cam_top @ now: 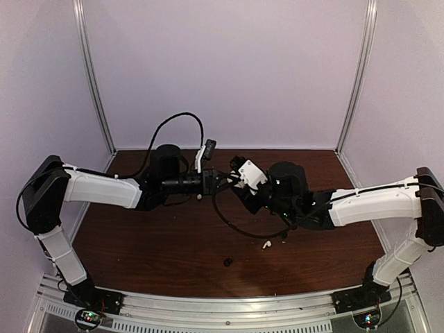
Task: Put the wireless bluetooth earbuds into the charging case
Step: Pass from the right arm to the left, then pass from the left arm to the right
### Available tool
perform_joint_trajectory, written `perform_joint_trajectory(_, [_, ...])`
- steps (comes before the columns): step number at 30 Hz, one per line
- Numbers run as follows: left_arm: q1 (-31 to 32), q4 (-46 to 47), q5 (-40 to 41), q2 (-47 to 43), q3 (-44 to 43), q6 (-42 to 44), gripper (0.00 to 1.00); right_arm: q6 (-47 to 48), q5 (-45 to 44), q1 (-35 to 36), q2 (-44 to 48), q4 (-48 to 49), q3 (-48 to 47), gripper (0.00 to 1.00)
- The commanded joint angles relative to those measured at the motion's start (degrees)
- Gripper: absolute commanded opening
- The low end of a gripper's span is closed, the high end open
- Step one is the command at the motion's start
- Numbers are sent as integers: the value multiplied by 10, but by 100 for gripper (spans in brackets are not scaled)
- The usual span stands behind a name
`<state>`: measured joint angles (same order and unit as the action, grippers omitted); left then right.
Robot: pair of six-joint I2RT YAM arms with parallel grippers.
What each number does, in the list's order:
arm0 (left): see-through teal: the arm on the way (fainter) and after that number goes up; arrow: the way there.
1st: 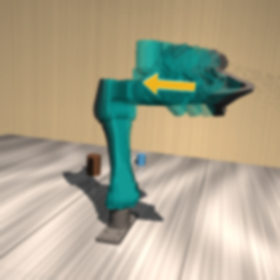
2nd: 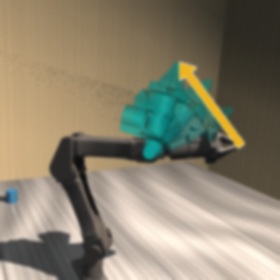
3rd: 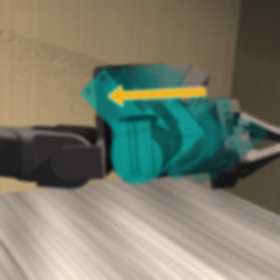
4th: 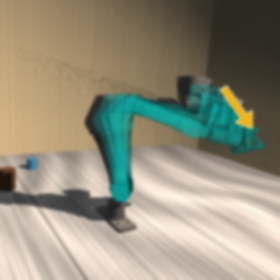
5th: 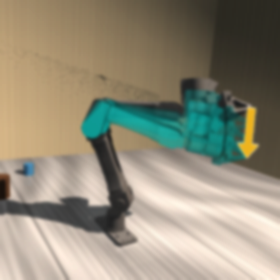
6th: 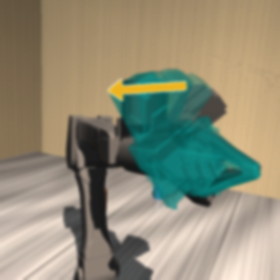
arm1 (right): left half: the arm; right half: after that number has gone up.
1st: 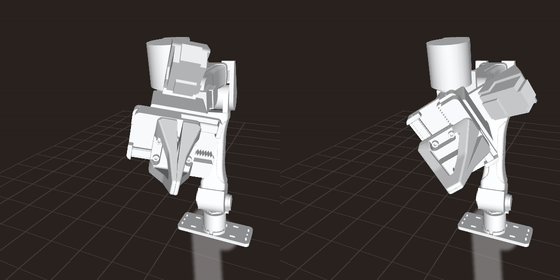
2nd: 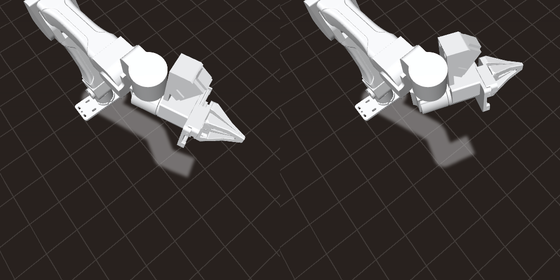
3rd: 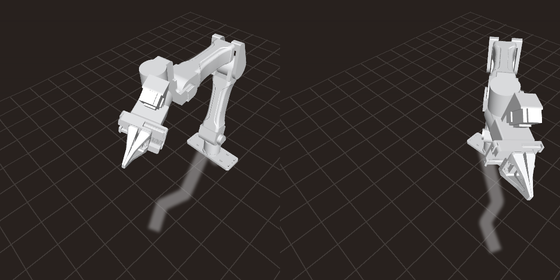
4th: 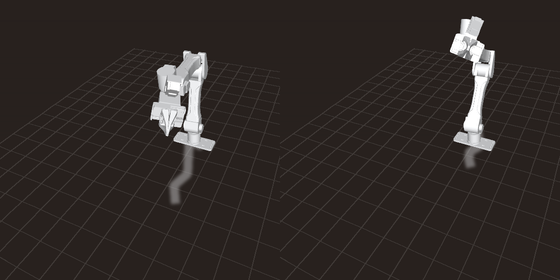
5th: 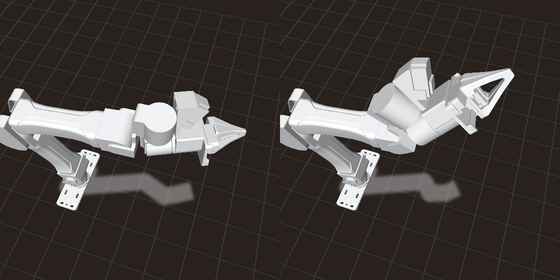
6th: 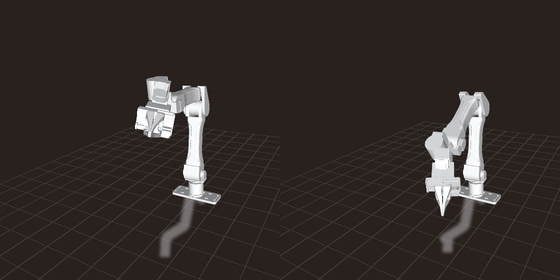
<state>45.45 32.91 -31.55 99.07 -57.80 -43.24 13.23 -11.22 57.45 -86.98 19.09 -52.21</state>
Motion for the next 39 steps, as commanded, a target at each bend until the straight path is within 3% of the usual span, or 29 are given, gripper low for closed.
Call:
perform_joint_trajectory(1, [2, 12, -16, 10, -20, 22, 21, -3, -13, 6, -5, 23, -7, 52])
perform_joint_trajectory(6, [2, -37, -8, 2, -32, 64, 9, -5, -4, 4, 2, 19, -1, 62])
perform_joint_trajectory(10, [1, -112, 14, -11, -51, 130, 4, -15, 38, 0, 29, -4, 10, 81])
perform_joint_trajectory(12, [2, -171, 15, -12, -70, 182, 4, -23, 75, -6, 51, -24, 19, 98])
perform_joint_trajectory(13, [2, -206, 13, -13, -81, 211, 4, -27, 93, -10, 64, -36, 23, 100])
perform_joint_trajectory(21, [2, -350, 8, -36, -91, 359, 1, -48, 223, -40, 168, -133, 71, 100])
perform_joint_trajectory(27, [3, -424, -23, -67, -74, 453, 1, -38, 263, -56, 215, -218, 83, 96])
perform_joint_trajectory(39, [25, -558, -127, -79, -109, 608, 0, -23, 411, -56, 162, -262, 59, 82])
